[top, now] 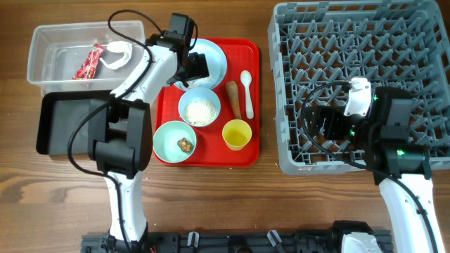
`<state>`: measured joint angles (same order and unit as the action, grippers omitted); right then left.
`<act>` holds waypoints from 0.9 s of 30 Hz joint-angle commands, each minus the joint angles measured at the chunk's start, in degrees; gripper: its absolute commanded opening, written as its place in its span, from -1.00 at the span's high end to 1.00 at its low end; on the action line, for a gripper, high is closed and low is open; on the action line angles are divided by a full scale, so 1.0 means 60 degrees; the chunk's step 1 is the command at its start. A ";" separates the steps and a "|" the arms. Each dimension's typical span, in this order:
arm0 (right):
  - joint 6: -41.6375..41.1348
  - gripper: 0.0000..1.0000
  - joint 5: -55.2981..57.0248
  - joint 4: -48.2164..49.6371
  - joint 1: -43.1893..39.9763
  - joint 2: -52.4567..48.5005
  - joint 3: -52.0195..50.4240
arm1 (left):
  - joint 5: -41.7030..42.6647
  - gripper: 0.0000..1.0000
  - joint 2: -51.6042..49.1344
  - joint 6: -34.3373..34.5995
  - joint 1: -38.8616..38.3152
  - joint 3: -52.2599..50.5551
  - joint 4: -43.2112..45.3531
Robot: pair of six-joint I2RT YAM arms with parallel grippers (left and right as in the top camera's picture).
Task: Sort waste into correct bins and load items into the dishwasher rack
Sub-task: 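Grasp the white tissue on the plate and drop it in the clear bin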
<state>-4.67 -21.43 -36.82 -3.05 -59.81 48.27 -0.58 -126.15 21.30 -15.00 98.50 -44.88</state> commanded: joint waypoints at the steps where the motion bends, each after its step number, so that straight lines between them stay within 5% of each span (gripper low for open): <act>1: -0.0040 -1.00 -0.0160 0.0004 0.0004 -0.0069 0.0186 | -0.0171 -0.66 -0.0463 -0.0270 -0.0025 -0.0015 0.0211; 4: -0.0040 -0.99 -0.0160 0.0007 0.0004 -0.0069 0.0186 | -0.0168 -0.40 -0.0674 -0.0270 -0.0025 -0.0015 0.0277; 11: -0.0040 -0.99 -0.0160 0.0007 0.0004 -0.0069 0.0186 | -0.0168 0.92 -0.0849 -0.0266 -0.0025 -0.0011 0.0310; 27: -0.0044 -0.99 -0.0164 -0.0007 0.0004 -0.0069 0.0186 | -0.0878 0.92 0.1719 -0.0259 0.2208 0.2131 -0.1009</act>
<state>-4.64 -21.43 -36.86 -3.05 -59.81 48.27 -2.17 -118.50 19.81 -6.44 110.17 -48.71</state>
